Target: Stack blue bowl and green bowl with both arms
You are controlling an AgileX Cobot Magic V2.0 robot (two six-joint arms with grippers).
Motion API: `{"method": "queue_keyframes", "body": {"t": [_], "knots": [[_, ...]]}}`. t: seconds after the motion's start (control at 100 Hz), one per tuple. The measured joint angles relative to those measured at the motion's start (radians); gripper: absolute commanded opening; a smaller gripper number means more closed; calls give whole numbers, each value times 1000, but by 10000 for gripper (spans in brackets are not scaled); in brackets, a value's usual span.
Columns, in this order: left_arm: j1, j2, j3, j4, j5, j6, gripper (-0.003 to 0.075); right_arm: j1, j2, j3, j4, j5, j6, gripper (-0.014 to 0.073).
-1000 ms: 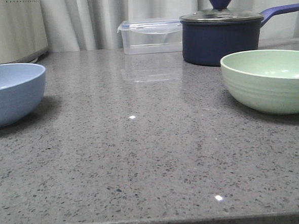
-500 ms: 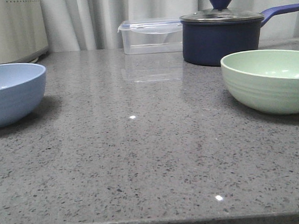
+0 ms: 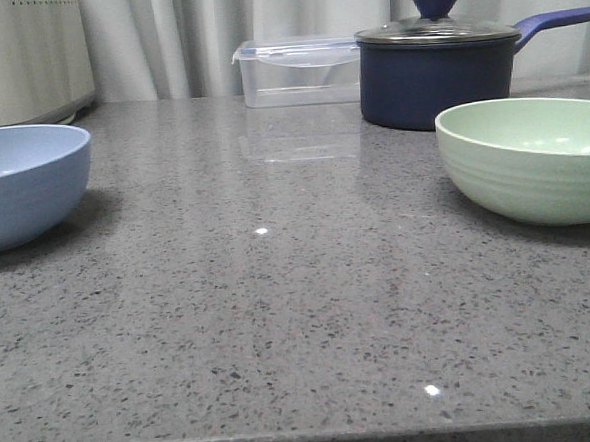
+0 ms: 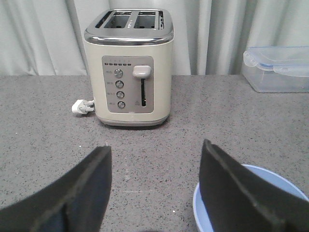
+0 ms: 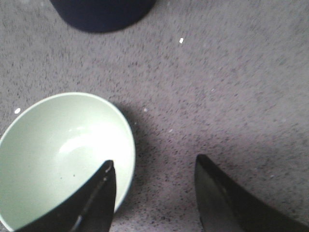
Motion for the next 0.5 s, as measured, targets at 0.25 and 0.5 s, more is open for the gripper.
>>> {"method": "queue_keyframes", "body": {"t": [0.25, 0.5], "knots": [[0, 0, 0, 0, -1, 0, 407, 23, 184, -125, 19, 92, 0, 390], [0, 0, 0, 0, -1, 0, 407, 69, 303, -155, 25, 105, 0, 390]]}}
